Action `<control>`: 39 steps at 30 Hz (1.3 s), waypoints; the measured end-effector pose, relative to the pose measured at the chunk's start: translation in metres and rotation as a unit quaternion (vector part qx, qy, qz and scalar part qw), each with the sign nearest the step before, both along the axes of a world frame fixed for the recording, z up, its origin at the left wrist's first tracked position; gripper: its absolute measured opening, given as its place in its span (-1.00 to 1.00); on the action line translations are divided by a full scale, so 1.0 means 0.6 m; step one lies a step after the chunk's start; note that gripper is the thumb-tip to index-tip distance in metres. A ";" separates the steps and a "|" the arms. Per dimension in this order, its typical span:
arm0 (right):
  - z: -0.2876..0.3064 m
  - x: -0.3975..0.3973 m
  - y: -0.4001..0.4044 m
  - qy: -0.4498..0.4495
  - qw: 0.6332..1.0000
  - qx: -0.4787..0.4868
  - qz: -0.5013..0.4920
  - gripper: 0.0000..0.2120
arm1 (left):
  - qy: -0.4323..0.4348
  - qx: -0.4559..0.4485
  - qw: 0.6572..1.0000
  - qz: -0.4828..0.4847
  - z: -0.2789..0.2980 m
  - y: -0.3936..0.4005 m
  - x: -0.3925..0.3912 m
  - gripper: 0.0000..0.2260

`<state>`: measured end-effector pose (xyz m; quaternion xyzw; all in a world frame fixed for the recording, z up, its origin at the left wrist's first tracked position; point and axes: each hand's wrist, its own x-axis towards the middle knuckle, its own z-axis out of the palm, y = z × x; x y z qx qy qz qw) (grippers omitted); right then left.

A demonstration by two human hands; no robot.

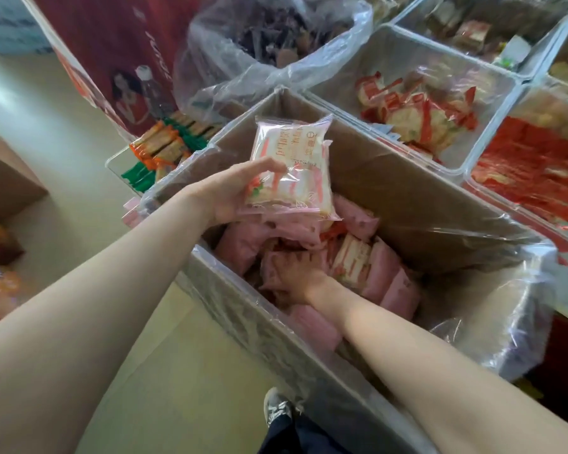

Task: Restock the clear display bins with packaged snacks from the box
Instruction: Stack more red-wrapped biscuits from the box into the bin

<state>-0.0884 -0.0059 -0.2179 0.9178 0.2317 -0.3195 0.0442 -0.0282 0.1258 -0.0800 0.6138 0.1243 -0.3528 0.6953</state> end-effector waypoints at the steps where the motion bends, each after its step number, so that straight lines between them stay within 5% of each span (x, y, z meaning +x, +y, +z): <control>1: 0.001 -0.005 -0.001 -0.022 0.999 -0.022 0.009 -0.36 | 0.004 -0.008 1.000 0.003 -0.006 0.001 -0.002 -0.54; 4: 0.019 -0.012 -0.032 0.021 1.000 -0.010 -0.015 -0.35 | 0.008 -0.031 0.999 0.014 -0.015 0.006 -0.007 -0.54; 7: 0.096 -0.004 -0.092 0.133 0.956 0.174 -0.194 -0.59 | -0.004 -0.039 0.999 0.010 -0.007 0.007 -0.011 -0.53; 8: 0.129 0.001 -0.116 0.151 0.909 0.251 -0.297 -0.71 | -0.008 -0.042 0.999 0.010 -0.001 0.007 -0.013 -0.52; 10: 0.195 0.009 -0.167 0.185 0.745 0.409 -0.493 -0.80 | -0.007 -0.053 0.998 0.020 0.015 0.007 -0.016 -0.50; 12: 0.257 0.008 -0.212 0.218 0.595 0.520 -0.572 -0.75 | -0.004 -0.060 0.998 0.024 0.032 0.000 -0.017 -0.52; 16: 0.326 0.000 -0.265 0.188 0.479 0.647 -0.563 -0.75 | -0.018 -0.049 0.999 0.000 0.063 -0.032 -0.018 -0.58; 18: 0.343 -0.007 -0.268 0.183 0.454 0.679 -0.547 -0.72 | -0.026 -0.052 0.998 -0.018 0.071 -0.053 -0.018 -0.57; 21: 0.345 -0.013 -0.278 0.183 0.412 0.717 -0.532 -0.16 | -0.029 -0.072 0.996 -0.045 0.078 -0.091 -0.018 -0.51; 23: 0.343 -0.017 -0.294 0.167 0.381 0.745 -0.522 -0.06 | -0.038 -0.075 0.994 -0.075 0.081 -0.120 -0.020 -0.42; 26: 0.352 -0.037 -0.314 0.155 0.362 0.770 -0.503 -0.21 | -0.052 -0.066 0.990 -0.116 0.090 -0.168 -0.033 -0.38; 32: 0.369 -0.085 -0.361 0.134 0.380 0.750 -0.524 -0.44 | -0.081 -0.050 0.977 -0.193 0.111 -0.270 -0.058 -0.49; 36: 0.367 -0.120 -0.420 0.117 0.337 0.776 -0.520 -0.22 | -0.097 -0.026 0.969 -0.227 0.134 -0.344 -0.083 -0.46; 39: 0.373 -0.153 -0.472 0.101 0.318 0.783 -0.525 -0.29 | -0.102 0.006 0.963 -0.248 0.147 -0.401 -0.102 -0.25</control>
